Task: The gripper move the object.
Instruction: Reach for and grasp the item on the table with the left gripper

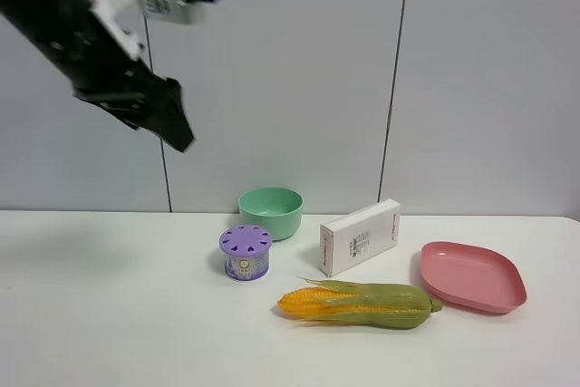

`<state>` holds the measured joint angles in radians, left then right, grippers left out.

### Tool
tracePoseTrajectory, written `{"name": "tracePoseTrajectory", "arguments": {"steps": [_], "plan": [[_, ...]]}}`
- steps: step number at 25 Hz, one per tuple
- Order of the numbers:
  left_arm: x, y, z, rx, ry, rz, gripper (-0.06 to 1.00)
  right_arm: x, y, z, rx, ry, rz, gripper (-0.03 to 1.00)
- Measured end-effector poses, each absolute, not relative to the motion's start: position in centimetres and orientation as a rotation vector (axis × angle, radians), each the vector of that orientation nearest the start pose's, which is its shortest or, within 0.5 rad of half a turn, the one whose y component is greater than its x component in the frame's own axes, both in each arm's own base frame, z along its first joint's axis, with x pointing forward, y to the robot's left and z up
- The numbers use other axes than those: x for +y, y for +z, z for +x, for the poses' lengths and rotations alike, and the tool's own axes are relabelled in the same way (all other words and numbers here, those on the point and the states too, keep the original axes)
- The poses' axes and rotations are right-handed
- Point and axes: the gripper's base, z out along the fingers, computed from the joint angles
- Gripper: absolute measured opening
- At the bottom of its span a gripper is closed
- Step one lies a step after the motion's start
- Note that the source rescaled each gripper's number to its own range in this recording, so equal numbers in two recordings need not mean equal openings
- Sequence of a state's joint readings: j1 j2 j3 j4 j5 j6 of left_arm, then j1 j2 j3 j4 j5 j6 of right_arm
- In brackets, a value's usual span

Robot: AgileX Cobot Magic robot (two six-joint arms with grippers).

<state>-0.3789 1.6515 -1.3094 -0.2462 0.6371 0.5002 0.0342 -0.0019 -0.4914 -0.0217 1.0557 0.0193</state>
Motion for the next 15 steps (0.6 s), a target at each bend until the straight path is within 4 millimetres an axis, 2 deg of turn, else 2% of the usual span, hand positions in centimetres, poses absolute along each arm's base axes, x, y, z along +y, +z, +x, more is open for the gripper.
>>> {"name": "tracePoseTrajectory", "arguments": {"steps": [3, 6, 11, 15], "plan": [[-18.4, 26.6, 35.6, 2.281, -0.227, 1.017, 0.54, -0.2, 27.5, -0.4, 2.046, 0.007, -0.014, 1.00], [-20.9, 24.1, 37.1, 2.293, -0.233, 1.135, 0.56, -0.2, 27.5, -0.4, 2.046, 0.007, -0.014, 1.00], [-22.6, 20.6, 39.1, 2.330, -0.232, 1.240, 0.56, -0.2, 27.5, -0.4, 2.046, 0.007, -0.014, 1.00], [-23.0, 17.7, 40.0, 2.369, -0.219, 1.274, 0.56, -0.2, 27.5, -0.4, 2.046, 0.007, -0.014, 1.00]]}}
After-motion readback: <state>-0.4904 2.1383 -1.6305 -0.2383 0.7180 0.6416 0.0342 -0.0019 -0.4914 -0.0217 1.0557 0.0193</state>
